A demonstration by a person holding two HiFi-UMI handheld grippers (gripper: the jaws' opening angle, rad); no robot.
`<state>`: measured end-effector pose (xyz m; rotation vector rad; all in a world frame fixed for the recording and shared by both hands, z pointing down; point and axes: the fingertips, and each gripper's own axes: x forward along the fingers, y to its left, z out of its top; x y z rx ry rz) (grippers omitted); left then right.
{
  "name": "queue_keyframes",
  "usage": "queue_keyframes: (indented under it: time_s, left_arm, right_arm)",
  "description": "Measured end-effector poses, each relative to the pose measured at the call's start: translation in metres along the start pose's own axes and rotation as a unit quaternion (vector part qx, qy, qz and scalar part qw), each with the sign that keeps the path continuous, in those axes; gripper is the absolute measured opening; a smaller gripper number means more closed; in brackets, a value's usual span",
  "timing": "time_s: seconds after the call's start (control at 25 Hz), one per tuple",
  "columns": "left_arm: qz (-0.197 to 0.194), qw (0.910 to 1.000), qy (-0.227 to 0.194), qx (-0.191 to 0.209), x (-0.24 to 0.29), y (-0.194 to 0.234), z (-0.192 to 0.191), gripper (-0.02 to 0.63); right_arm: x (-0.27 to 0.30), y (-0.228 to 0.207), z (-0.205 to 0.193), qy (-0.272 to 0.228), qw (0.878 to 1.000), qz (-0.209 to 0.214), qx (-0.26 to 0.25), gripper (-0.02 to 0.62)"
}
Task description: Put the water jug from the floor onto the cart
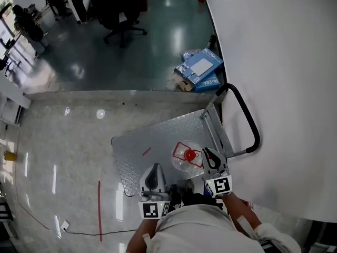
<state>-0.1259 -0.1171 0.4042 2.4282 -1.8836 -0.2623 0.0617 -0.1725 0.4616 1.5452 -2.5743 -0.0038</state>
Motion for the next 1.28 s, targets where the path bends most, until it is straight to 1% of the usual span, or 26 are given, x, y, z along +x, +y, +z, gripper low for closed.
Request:
queue_keyframes:
  time_s: [0.04, 0.08, 0.12, 0.2, 0.28, 0.36, 0.48, 0.76, 1.0, 1.28]
  left_arm:
    - [-0.006, 1.0, -0.002, 0.001, 0.0, -0.004, 0.003, 0.005]
    - [-0.01, 0.9999, -0.002, 0.002, 0.0, -0.008, 0.004, 0.003]
    - [-0.014, 0.9999, 0.0, 0.001, 0.0, -0.011, 0.004, 0.003]
    - [-0.019, 0.9998, 0.007, -0.004, 0.0, -0.016, -0.001, 0.004]
    - [-0.025, 0.9996, 0.014, -0.006, -0.002, -0.022, -0.007, 0.004]
    - [-0.034, 0.9993, 0.015, -0.004, -0.003, -0.029, -0.009, 0.003]
    - [-0.04, 0.9991, 0.012, -0.002, -0.002, -0.032, -0.008, 0.004]
    - [-0.035, 0.9994, 0.007, 0.004, -0.004, -0.03, -0.007, 0.003]
    - [-0.031, 0.9995, 0.003, 0.005, -0.004, -0.026, 0.002, 0.003]
    - [-0.031, 0.9995, -0.001, 0.004, -0.005, -0.027, -0.001, 0.004]
  right_arm:
    - [-0.011, -0.001, 0.018, -0.027, 0.999, -0.006, 0.022, 0.035]
    - [-0.02, -0.002, 0.028, -0.043, 0.998, -0.011, 0.046, 0.027]
    - [-0.027, -0.002, 0.031, -0.049, 0.996, -0.015, 0.067, 0.018]
    - [-0.034, 0.0, 0.02, -0.039, 0.995, -0.021, 0.09, 0.012]
    - [-0.04, 0.006, 0.003, -0.021, 0.995, -0.019, 0.1, 0.012]
    - [-0.047, 0.012, -0.004, -0.013, 0.995, -0.011, 0.102, 0.012]
    - [-0.052, 0.019, -0.007, -0.013, 0.995, 0.0, 0.099, 0.012]
    - [-0.047, 0.019, 0.0, -0.023, 0.996, 0.01, 0.091, 0.012]
    - [-0.042, 0.025, 0.011, -0.029, 0.996, 0.02, 0.081, 0.012]
    - [-0.04, 0.028, 0.011, -0.036, 0.996, 0.027, 0.079, 0.012]
